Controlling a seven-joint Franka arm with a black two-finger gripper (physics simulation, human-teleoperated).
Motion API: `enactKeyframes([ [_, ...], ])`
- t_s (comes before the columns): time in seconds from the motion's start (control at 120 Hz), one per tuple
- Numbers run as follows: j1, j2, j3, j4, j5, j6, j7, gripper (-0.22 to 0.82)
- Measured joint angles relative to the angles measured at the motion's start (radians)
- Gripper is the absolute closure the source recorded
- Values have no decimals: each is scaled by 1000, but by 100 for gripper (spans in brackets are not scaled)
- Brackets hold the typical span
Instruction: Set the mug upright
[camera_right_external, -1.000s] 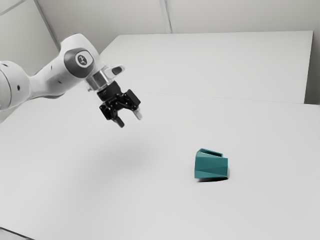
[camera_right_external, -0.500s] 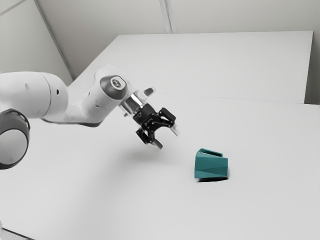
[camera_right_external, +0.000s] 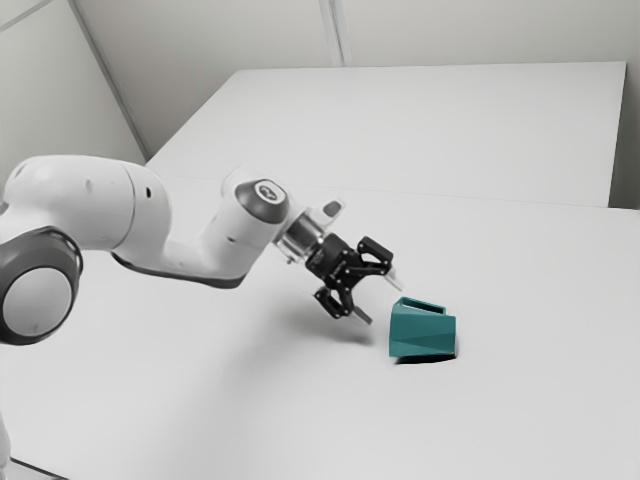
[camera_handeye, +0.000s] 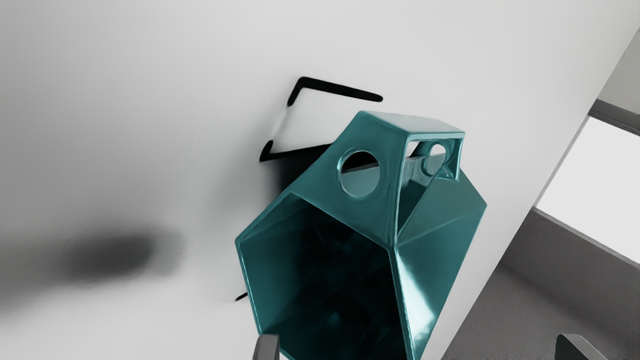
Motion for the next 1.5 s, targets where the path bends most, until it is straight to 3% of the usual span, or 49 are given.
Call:
enactKeyframes([
  [0.575,-39,82,-47,24,-180,54,-2,0],
  [0.608,-40,83,-47,26,-182,58,-2,4],
  [0.767,-41,83,-46,46,-150,75,-5,45],
  [0.9,-41,83,-46,70,-117,83,-14,63],
  [1.225,-46,77,-46,105,-51,92,-38,76],
  [1.5,-58,-74,-45,99,312,107,-96,76],
])
